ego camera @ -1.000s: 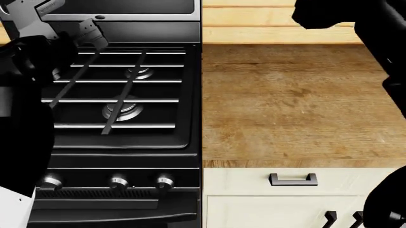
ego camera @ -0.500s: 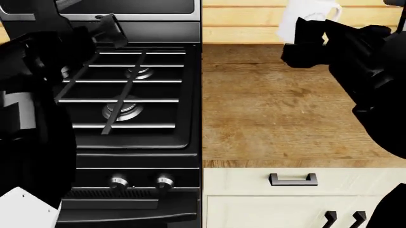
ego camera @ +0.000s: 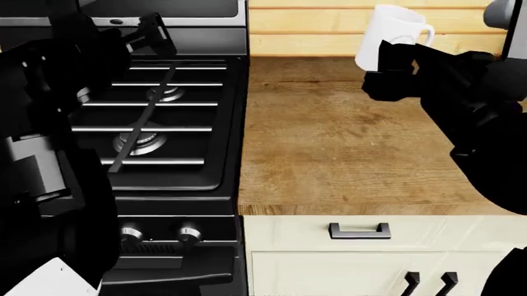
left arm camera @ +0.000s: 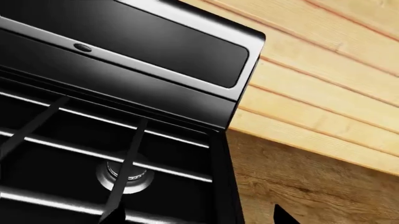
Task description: Pick the mug from the cabinet, place it under the coffee machine dispenser, and press the start button.
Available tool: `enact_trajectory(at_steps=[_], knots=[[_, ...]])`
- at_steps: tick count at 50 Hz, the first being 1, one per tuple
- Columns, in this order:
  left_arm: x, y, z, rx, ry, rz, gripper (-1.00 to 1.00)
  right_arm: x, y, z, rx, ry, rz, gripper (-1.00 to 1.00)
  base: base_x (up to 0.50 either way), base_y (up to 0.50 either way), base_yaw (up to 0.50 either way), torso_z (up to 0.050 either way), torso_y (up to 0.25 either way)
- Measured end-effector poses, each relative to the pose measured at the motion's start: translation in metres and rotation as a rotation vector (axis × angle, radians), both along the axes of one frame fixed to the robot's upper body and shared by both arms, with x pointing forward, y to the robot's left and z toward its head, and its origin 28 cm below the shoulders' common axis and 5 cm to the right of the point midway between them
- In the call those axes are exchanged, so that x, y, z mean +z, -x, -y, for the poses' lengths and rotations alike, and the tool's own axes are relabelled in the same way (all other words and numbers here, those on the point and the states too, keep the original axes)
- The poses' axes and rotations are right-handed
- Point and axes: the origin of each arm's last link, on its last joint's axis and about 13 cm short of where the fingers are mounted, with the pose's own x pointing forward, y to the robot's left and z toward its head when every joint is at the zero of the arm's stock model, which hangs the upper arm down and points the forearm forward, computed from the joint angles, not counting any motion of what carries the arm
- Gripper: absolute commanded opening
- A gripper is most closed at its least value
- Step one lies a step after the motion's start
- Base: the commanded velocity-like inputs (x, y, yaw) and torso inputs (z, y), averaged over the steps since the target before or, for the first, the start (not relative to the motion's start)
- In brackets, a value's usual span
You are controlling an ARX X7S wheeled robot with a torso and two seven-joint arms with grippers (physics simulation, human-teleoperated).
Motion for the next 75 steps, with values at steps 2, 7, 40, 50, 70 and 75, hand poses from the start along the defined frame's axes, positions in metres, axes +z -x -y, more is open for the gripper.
enact_trajectory(at_steps=[2,7,40,50,70,75], knots=[[0.0002,0.0003,0.0005,-0.002,0.0,0.001,1.0,-0.0002,-0.0001,0.0002,-0.001,-0.001,0.0,-1.0,-0.08,-0.5,0.0,0.0,0.0],[0.0007,0.0006,0.0014,-0.005,0.0,0.003,1.0,-0.0007,-0.0004,0.0006,-0.003,-0.004,-0.001,-1.0,-0.07,-0.5,0.0,0.0,0.0],[0.0007,0.0001,0.0045,-0.01,-0.003,0.01,1.0,-0.0028,-0.0002,0.0025,-0.004,-0.018,0.004,-1.0,-0.07,-0.5,0.0,0.0,0.0],[0.0003,0.0001,0.0047,-0.01,-0.003,0.009,1.0,-0.0029,0.0,0.0027,-0.003,-0.021,0.005,-1.0,-0.07,-0.5,0.0,0.0,0.0],[0.0012,0.0004,0.006,-0.013,-0.003,0.011,1.0,-0.003,0.0002,0.0037,-0.003,-0.028,0.006,-1.0,-0.07,-0.5,0.0,0.0,0.0],[0.0011,0.0004,0.0062,-0.015,-0.003,0.011,1.0,-0.0032,0.0001,0.0038,-0.003,-0.03,0.006,-1.0,-0.07,-0.5,0.0,0.0,0.0]])
